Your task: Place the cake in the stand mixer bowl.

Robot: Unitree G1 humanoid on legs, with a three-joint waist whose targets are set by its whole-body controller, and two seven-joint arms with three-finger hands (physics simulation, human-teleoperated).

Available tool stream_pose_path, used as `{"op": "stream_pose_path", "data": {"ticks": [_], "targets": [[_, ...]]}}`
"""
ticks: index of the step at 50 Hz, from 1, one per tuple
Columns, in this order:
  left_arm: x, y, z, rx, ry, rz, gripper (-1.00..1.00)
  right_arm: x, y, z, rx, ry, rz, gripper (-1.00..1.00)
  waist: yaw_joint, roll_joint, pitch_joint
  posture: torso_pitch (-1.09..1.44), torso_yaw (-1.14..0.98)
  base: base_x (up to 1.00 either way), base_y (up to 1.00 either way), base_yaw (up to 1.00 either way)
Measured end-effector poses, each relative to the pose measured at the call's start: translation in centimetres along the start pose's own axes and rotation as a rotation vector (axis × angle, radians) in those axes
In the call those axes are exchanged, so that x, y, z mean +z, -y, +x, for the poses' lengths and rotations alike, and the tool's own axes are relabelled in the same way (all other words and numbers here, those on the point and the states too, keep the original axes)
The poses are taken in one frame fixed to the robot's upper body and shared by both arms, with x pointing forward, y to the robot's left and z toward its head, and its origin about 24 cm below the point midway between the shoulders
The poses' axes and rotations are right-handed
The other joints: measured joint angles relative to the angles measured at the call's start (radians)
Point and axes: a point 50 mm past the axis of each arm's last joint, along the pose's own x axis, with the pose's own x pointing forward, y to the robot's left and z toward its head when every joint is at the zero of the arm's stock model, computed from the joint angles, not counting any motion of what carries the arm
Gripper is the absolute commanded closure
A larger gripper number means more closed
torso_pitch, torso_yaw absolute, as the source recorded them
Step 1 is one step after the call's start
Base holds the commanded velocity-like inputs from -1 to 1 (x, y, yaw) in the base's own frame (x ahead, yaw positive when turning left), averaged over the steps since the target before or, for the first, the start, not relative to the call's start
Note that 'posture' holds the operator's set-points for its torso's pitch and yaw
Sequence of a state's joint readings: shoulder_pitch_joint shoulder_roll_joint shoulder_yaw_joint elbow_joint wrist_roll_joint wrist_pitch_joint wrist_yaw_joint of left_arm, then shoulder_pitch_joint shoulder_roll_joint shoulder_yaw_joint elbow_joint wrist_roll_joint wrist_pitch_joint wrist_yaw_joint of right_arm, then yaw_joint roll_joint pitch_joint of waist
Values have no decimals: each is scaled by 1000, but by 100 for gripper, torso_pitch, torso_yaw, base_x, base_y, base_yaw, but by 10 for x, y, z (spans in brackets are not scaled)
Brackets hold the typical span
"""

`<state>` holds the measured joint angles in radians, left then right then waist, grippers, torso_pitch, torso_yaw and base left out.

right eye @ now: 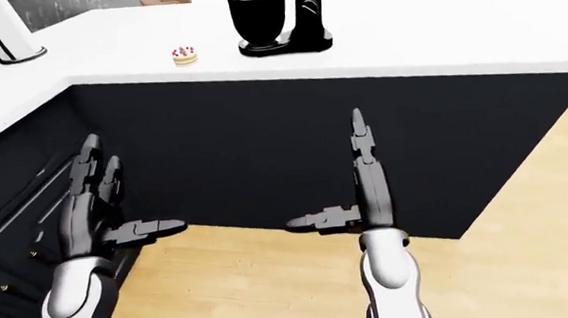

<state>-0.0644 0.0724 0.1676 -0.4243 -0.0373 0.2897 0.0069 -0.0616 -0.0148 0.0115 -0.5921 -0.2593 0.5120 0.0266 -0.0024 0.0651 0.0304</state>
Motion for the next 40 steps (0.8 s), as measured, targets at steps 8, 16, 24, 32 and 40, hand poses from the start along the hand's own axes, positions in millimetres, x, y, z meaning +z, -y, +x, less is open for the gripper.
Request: {"op": "stream_pose_path", "data": {"ticks": [8, 16, 24, 32, 40], "targets": [[-8, -5, -1, 25, -43, 12, -100, -1, -5, 0, 28, -2, 4, -100, -3, -68, 3, 0, 0, 2, 0, 0], [1, -2, -1, 11, 0, 6, -100, 5, 0, -1, 1, 33, -6, -100, -2, -80, 1, 0, 0, 8, 0, 0], [0, 0, -3, -2, -9, 6, -100, 5, 3, -2, -19, 32, -13, -100, 2, -58, 13, 0, 0, 9, 0, 0], [-6, -6, -4, 27, -30, 20, -100, 2, -5, -2, 19, 15, -3, -100, 16, -2, 11, 0, 0, 11, 0, 0], [0, -4, -4, 17, -1, 21, -100, 11, -1, -3, 1, 57, -6, -100, 18, -96, 9, 0, 0, 13, 0, 0]]}}
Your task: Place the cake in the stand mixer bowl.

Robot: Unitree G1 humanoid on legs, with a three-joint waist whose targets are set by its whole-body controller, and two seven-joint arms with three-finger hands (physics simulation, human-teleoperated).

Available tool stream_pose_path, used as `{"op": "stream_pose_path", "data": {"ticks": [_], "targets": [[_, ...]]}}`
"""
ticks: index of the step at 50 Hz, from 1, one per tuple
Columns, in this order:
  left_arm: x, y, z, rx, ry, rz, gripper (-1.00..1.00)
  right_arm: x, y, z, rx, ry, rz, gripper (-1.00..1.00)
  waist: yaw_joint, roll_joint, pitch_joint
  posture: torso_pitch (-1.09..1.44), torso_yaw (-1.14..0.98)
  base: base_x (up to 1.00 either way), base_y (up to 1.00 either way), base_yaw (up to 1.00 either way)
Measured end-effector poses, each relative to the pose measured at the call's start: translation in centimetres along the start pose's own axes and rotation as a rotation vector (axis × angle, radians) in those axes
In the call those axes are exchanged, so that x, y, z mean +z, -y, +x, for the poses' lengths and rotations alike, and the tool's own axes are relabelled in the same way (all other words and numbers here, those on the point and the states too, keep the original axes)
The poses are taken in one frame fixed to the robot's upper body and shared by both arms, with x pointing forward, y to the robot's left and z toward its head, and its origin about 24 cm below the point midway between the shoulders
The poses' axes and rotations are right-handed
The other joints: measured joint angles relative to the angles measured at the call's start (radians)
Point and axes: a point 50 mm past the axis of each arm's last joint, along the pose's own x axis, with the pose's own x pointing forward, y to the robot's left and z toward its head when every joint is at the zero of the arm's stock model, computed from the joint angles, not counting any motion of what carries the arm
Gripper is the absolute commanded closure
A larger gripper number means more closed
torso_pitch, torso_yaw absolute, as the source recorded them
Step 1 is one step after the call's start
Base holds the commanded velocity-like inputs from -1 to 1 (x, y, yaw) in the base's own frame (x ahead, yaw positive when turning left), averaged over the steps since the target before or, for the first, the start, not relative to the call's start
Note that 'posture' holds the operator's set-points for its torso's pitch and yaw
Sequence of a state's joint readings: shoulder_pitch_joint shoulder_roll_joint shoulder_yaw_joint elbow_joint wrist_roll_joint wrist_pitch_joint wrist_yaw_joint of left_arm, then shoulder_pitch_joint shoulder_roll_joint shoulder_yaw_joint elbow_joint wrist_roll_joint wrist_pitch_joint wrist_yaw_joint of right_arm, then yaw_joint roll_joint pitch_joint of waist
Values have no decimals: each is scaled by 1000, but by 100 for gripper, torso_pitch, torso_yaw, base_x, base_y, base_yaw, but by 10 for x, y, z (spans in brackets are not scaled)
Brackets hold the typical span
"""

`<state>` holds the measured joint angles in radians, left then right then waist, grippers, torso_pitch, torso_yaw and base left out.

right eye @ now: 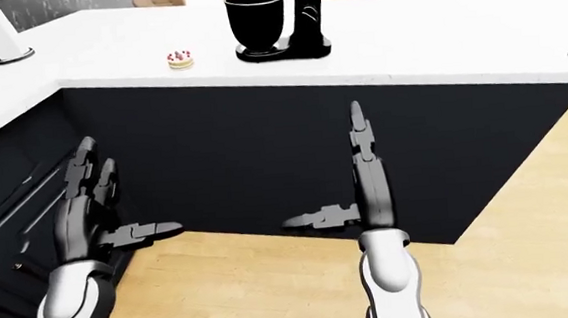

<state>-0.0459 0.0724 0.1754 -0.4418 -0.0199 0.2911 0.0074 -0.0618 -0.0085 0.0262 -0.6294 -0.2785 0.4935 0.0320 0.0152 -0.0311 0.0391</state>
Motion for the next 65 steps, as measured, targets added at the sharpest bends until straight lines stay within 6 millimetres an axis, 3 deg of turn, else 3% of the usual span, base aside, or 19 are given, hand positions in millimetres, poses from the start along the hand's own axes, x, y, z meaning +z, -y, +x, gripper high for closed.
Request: {"op": "stream_pose_path", "data": {"ticks": [1, 3, 6, 10, 14, 19, 23, 26, 27, 33, 37, 39, 45, 49, 52, 54, 58, 62, 65], "targets": [[1, 0, 0, -1, 6, 0, -100, 1, 0, 0, 0, 4, 0, -100, -2, -22, -7, 0, 0, 12, 0, 0], [0, 4, -1, -13, 0, -12, -100, -2, 3, 0, -11, -7, -12, -100, -18, -6, -5, 0, 0, 13, 0, 0], [-4, 8, -2, -34, -27, -16, -100, -8, 6, -2, -27, -45, -19, -100, -23, -2, -3, 0, 0, 13, 0, 0], [-1, 4, 0, -22, -10, -10, -100, -2, 6, -2, -27, -22, -16, -100, -20, 43, 7, 0, 0, 13, 0, 0], [5, 3, -1, -17, 17, -6, -100, 1, 6, -1, -26, 0, -12, -100, -20, 110, -1, 0, 0, 13, 0, 0], [-4, -2, -1, 9, -26, 4, -100, -4, 0, -2, 8, -35, -1, -100, -5, 86, 0, 0, 0, 13, 0, 0], [0, 0, -1, 1, -8, 3, -100, 1, 3, -2, -10, -6, -3, -100, -4, 39, 0, 0, 0, 13, 0, 0], [3, 0, 0, 0, 8, 4, -100, 5, 4, -3, -13, 13, -2, -100, 0, -13, -7, 0, 0, 13, 0, 0], [4, 1, 0, -3, 13, -1, -100, 6, 5, -2, -17, 17, -7, -100, -6, -17, -12, 0, 0, 13, 0, 0], [-3, 6, 0, -31, -23, -11, -100, -2, 9, -3, -40, -31, -18, -100, -20, 13, -1, 0, 0, 13, 0, 0], [2, 5, 1, -20, 6, -4, -100, 3, 8, -3, -36, -1, -14, -100, -22, 66, 6, 0, 0, 13, 0, 0], [2, 4, 1, -19, 14, -1, -100, 5, 8, -3, -35, 10, -13, -100, -24, 108, -2, 0, 0, 14, 0, 0], [-5, -2, 0, 11, -25, 14, -100, 0, 2, -2, -2, -22, -1, -100, -3, 82, -5, 0, 0, 13, 0, 0], [1, -1, 1, 4, 2, 11, -100, 6, 5, -3, -18, 10, -3, -100, -1, 31, -2, 0, 0, 13, 0, 0], [3, 0, 1, 3, 15, 10, -100, 9, 5, -3, -19, 28, -4, -100, -1, -23, -12, 0, 0, 13, 0, 0], [0, 5, 0, -14, 0, -3, -100, 5, 8, -3, -32, 11, -15, -100, -15, -2, -5, 0, 0, 13, 0, 0], [-5, 6, 0, -28, -26, -5, -100, 0, 11, -4, -48, -22, -22, -100, -21, 6, -5, 0, 0, 13, 0, 0], [2, 4, 0, -17, 5, -1, -100, 7, 10, -4, -44, 11, -17, -100, -21, 57, 5, 0, 0, 13, 0, 0], [5, 3, 0, -15, 25, 3, -100, 10, 9, -4, -42, 25, -12, -100, -21, 108, -5, 0, 0, 13, 0, 0]]}}
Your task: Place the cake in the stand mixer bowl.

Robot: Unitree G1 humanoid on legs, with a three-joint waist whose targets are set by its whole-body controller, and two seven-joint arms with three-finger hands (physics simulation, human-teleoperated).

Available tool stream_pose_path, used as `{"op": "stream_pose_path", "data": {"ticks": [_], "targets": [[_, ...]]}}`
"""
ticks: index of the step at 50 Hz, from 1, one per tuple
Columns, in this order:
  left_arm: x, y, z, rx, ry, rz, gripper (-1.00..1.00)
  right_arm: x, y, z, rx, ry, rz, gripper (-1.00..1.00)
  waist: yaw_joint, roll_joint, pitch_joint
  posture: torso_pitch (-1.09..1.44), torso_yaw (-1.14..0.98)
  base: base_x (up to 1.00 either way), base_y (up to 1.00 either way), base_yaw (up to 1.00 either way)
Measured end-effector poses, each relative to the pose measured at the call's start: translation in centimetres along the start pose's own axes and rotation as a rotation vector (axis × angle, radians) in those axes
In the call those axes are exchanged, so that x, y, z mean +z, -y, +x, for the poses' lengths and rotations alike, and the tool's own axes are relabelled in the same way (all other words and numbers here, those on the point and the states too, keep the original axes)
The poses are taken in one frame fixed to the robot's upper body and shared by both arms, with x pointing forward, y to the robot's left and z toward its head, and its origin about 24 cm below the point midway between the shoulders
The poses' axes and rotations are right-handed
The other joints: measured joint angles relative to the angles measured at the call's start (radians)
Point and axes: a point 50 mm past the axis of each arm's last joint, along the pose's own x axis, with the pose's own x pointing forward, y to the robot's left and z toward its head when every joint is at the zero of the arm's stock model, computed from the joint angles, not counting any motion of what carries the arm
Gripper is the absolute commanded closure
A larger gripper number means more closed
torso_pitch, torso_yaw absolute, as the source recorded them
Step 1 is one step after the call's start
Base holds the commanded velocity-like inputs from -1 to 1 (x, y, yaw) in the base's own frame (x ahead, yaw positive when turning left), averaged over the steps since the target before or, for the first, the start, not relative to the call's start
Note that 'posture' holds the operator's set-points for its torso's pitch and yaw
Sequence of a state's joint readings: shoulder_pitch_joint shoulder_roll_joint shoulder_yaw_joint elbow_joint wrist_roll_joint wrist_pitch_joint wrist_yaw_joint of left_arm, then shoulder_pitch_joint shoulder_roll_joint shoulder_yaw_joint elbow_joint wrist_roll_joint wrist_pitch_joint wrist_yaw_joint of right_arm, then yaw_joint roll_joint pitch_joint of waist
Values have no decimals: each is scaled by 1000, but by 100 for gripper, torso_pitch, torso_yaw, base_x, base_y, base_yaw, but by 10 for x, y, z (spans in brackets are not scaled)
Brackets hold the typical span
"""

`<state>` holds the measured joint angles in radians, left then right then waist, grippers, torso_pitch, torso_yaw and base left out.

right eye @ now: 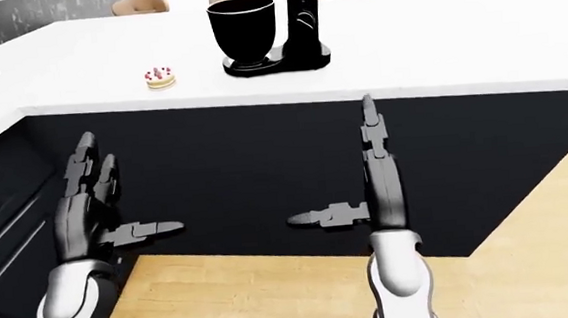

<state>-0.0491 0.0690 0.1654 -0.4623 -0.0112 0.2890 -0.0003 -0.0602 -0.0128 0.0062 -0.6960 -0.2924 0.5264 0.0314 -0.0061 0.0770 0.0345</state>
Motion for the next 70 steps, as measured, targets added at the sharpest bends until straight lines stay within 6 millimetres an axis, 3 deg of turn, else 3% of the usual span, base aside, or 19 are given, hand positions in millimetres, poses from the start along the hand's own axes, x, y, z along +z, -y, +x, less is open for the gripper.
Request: {"op": "stream_pose_path", "data": {"ticks": [5, 9, 12, 13, 19, 23, 25, 31, 35, 38, 40, 44, 48, 51, 57, 61, 63, 68, 70], "targets": [[-9, -6, -2, 27, -48, 10, -100, -5, -5, -2, 31, -33, 9, -100, 16, -23, 2, 0, 0, 13, 0, 0], [-4, -4, -1, 19, -23, 8, -100, 0, -2, -1, 12, -4, 6, -100, 18, -70, 2, 0, 0, 13, 0, 0], [0, -3, -1, 16, -7, 8, -100, 3, -1, -1, 12, 13, 7, -100, 22, -122, -4, 0, 0, 13, 0, 0], [0, -2, -1, 12, -3, 1, -100, 3, 0, -1, 7, 14, 1, -100, 14, -124, -8, 0, 0, 13, 0, 0], [-5, 2, -1, -13, -37, -8, -100, -4, 4, -1, -15, -31, -10, -100, 1, -95, 1, 0, 0, 13, 0, 0], [1, 0, -1, -2, -6, -4, -100, 2, 3, -2, -11, -2, -6, -100, -1, -43, 9, 0, 0, 13, 0, 0], [3, 0, -1, -2, 4, -4, -100, 3, 3, -1, -10, 7, -6, -100, -3, 0, 1, 0, 0, 13, 0, 0], [-5, -6, -2, 26, -39, 10, -100, -3, -3, -2, 25, -28, 7, -100, 19, -26, -1, 0, 0, 13, 0, 0], [1, -4, -1, 18, -11, 8, -100, 3, -1, -2, 9, 5, 4, -100, 21, -76, 2, 0, 0, 13, 0, 0], [4, -4, -2, 17, 5, 7, -100, 6, 0, -2, 8, 22, 4, -100, 20, -132, -7, 0, 0, 13, 0, 0], [1, 1, -3, 1, -7, -6, -100, 3, 3, -1, -4, 5, -8, -100, 6, -110, 0, 0, 0, 13, 0, 0], [-2, 2, -3, -13, -29, -9, -100, -3, 4, -2, -15, -29, -13, -100, 0, -103, -1, 0, 0, 13, 0, 0], [5, -1, -4, 1, 5, -2, -100, 2, 3, -2, -11, 1, -8, -100, 0, -52, 9, 0, 0, 13, 0, 0], [7, -1, -3, 2, 23, 3, -100, 4, 2, -2, -8, 13, -4, -100, -1, 0, 0, 0, 0, 13, 0, 0], [1, -6, -5, 24, -21, 15, -100, -1, -3, -2, 23, -19, 5, -100, 16, -34, 2, 0, 0, 13, 0, 0], [7, -5, -4, 19, 12, 13, -100, 5, 0, -2, 8, 15, 5, -100, 20, -83, 1, 0, 0, 13, 0, 0], [9, -5, -4, 18, 22, 13, -100, 7, 0, -2, 8, 25, 5, -100, 21, -121, -5, 0, 0, 13, 0, 0], [2, 3, -4, -18, -17, -6, -100, -2, 4, -3, -15, -24, -12, -100, -1, -111, 3, 0, 0, 13, 0, 0], [3, 2, -4, -14, -15, -4, -100, -1, 4, -2, -15, -21, -11, -100, 1, -94, 3, 0, 0, 13, 0, 0]]}}
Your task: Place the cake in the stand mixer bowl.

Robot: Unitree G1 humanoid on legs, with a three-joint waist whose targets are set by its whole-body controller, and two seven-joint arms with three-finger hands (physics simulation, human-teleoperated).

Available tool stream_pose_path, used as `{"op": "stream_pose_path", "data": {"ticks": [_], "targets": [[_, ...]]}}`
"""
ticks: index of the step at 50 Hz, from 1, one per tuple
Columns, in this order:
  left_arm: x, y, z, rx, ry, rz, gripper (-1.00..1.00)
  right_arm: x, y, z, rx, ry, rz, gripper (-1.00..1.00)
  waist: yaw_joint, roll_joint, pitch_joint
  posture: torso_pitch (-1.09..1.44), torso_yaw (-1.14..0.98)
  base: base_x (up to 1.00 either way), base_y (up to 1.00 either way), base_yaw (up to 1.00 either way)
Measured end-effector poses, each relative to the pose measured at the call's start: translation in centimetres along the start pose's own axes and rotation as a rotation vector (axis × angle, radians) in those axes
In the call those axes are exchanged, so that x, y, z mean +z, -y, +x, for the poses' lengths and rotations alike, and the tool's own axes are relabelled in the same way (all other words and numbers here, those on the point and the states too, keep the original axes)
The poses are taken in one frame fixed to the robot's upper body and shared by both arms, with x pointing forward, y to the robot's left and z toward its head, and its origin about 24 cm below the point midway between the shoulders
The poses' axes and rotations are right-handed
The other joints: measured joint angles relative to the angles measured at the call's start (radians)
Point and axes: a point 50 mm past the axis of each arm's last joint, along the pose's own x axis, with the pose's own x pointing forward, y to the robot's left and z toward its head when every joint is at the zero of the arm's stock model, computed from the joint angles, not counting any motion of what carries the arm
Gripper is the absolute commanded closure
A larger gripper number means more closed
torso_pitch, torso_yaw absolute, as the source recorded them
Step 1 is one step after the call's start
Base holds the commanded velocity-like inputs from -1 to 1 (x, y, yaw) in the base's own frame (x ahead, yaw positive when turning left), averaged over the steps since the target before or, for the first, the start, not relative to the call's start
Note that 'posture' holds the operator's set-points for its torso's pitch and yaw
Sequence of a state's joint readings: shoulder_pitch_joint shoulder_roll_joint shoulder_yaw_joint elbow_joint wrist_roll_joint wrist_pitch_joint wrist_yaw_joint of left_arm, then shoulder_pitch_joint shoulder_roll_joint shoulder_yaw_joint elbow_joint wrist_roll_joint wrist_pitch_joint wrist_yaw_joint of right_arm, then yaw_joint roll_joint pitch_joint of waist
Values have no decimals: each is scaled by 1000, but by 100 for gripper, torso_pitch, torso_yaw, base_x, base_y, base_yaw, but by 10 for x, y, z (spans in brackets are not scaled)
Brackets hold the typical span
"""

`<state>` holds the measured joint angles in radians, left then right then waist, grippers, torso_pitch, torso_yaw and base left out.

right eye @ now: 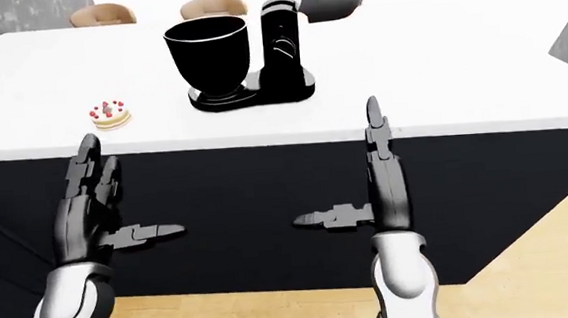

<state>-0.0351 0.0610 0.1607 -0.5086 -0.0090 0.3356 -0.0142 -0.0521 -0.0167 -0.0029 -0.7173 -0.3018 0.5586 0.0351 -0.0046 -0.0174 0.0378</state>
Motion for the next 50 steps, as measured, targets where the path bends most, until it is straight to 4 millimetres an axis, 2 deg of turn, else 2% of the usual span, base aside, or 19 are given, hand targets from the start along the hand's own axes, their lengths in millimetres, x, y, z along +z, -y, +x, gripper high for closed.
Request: {"op": "stream_pose_path", "data": {"ticks": [4, 6, 8, 10, 12, 17, 19, 21, 23, 25, 28, 32, 34, 36, 38, 43, 45, 47, 50], "targets": [[8, -2, 0, 9, 35, 5, -100, 6, 0, -1, 3, 32, 5, -100, -2, 53, 7, 0, 0, 14, 0, 0], [11, -2, 0, 10, 50, 6, -100, 8, 0, 0, 3, 43, 6, -100, -4, 97, -3, 0, 0, 13, 0, 0], [7, -4, 1, 22, 35, 16, -100, 6, -4, 0, 22, 31, 17, -100, 11, 85, 0, 0, 0, 13, 0, 0], [1, -7, -1, 35, 8, 19, -100, 2, -7, 0, 40, 11, 19, -100, 17, 86, 0, 0, 0, 13, 0, 0], [0, -7, 0, 36, 1, 20, -100, 2, -6, 0, 38, 6, 17, -100, 17, 70, -4, 0, 0, 13, 0, 0], [6, -6, 0, 29, 28, 18, -100, 9, -4, 0, 23, 46, 17, -100, 21, 4, -2, 0, 0, 13, 0, 0], [8, -5, 0, 28, 39, 18, -100, 10, -4, -1, 24, 53, 17, -100, 20, -37, -11, 0, 0, 13, 0, 0], [5, -1, 0, 11, 26, 4, -100, 6, -1, 0, 12, 32, 4, -100, 4, -21, -6, 0, 0, 13, 0, 0], [2, 2, -1, -5, 7, 0, -100, 2, 1, -1, -1, 7, -1, -100, -3, -25, -4, 0, 0, 13, 0, 0], [3, 1, -1, -3, 5, 1, -100, 2, 1, -1, -3, 6, -2, -100, -2, -11, -4, 0, 0, 13, 0, 0], [8, -2, -1, 9, 32, 5, -100, 7, 0, -1, 0, 29, 1, -100, 0, 28, 5, 0, 0, 13, 0, 0], [13, -2, -1, 12, 60, 8, -100, 10, 1, -2, -1, 48, 4, -100, -3, 100, -2, 0, 0, 14, 0, 0], [10, -5, -1, 25, 44, 17, -100, 8, -3, -2, 17, 34, 13, -100, 9, 82, 7, 0, 0, 13, 0, 0], [5, -7, -2, 37, 16, 19, -100, 4, -5, -1, 34, 13, 14, -100, 14, 83, 3, 0, 0, 14, 0, 0], [5, -7, -2, 37, 14, 19, -100, 4, -4, -1, 29, 12, 13, -100, 14, 67, -4, 0, 0, 13, 0, 0], [12, -5, -2, 30, 46, 18, -100, 12, -2, -1, 16, 53, 14, -100, 20, -2, -3, 0, 0, 13, 0, 0], [14, -5, -1, 28, 55, 15, -100, 13, -2, -1, 15, 60, 11, -100, 16, -34, -12, 0, 0, 12, 0, 0], [10, 0, -2, 10, 38, 3, -100, 8, 1, -1, 3, 38, 1, -100, 4, -16, -3, 0, 0, 13, 0, 0], [9, 1, -1, -3, 19, 1, -100, 3, 2, -1, -5, 4, -3, -100, -1, -11, -2, 0, 0, 13, 0, 0]]}}
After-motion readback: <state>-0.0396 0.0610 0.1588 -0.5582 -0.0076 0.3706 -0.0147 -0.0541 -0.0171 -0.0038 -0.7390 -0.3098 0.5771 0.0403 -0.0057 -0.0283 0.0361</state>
